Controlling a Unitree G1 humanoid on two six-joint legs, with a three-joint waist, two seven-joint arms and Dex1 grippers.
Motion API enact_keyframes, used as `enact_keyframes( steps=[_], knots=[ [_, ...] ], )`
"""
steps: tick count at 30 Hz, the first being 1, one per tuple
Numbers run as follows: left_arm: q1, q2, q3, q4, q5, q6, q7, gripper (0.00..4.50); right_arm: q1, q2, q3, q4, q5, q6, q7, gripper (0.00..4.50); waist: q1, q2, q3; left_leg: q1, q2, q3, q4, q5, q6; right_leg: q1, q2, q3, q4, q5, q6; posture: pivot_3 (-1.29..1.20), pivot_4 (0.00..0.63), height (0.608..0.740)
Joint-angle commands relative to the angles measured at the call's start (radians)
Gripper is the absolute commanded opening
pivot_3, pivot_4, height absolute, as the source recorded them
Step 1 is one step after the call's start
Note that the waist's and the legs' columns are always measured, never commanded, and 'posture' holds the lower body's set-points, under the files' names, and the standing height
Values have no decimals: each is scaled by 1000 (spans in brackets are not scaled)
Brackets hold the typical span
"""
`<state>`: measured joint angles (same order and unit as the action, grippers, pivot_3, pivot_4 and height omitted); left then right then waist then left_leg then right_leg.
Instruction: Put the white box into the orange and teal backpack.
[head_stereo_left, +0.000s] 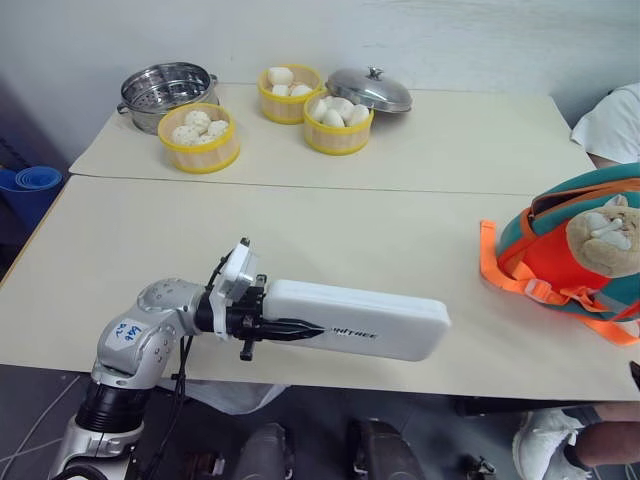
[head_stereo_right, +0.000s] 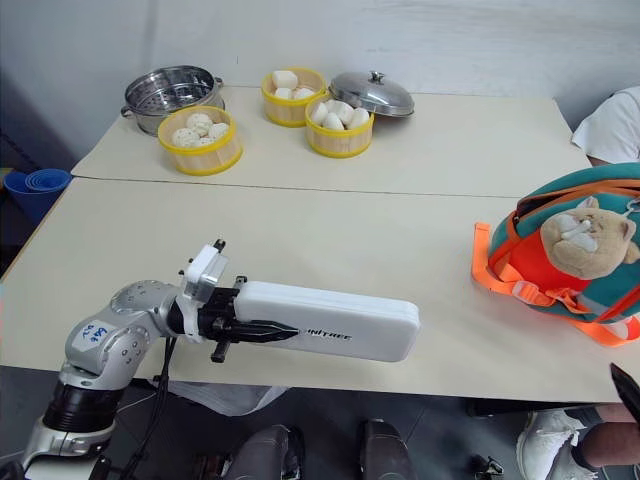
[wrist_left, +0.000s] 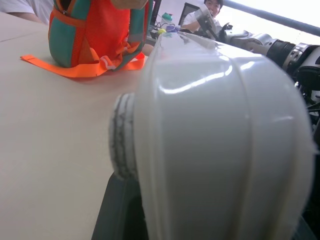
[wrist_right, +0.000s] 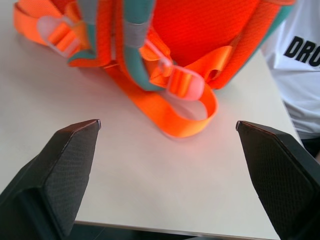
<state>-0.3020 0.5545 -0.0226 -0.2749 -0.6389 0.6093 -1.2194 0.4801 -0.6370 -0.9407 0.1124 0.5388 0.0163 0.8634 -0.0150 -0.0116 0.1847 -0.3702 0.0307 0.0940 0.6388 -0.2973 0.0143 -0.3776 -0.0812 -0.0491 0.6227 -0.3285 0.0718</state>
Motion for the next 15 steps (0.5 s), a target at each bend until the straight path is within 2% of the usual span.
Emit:
enact_keyframes(
  steps=[1, 4, 8, 11, 15],
  knots=[
    [-3, 11, 8, -33, -44, 4, -7, 1250, -73, -78, 2, 51, 23, -17, 35, 4458, -3, 1, 0, 0, 0, 0, 0, 1, 0, 0, 0, 0, 0, 0, 0, 0, 150, 740],
    [-3, 33, 14, -19, -56, 15, -25, 1250, -250, -151, 121, 115, 15, 25, 63, 4458, -17, 1, 0, 1, 0, 0, 0, 2, 1, 1, 0, 0, 1, 1, 0, 0, 150, 740],
    [-29, 50, 15, 1, -68, 32, -32, 1250, -410, -177, 246, 131, 40, 91, 142, 4458, -12, 2, 0, 0, 0, -1, 0, 3, -1, -1, 1, -1, 3, 0, -1, 0, 150, 740],
    [-50, 48, 52, -1, -128, 88, -7, 1250, -535, -168, 334, 74, 77, 174, 145, 3548, -5, 3, 1, -1, 0, -2, -2, 4, -3, -2, 2, -2, 4, 0, -1, 0, 150, 740],
    [-28, 63, 70, -6, -120, 76, 7, 1250, -632, -130, 430, 62, 39, 168, 125, 2125, -9, 3, 1, -1, 0, -1, 0, 4, -3, -2, 2, -2, 4, 1, 1, 0, 150, 740]
  ],
)
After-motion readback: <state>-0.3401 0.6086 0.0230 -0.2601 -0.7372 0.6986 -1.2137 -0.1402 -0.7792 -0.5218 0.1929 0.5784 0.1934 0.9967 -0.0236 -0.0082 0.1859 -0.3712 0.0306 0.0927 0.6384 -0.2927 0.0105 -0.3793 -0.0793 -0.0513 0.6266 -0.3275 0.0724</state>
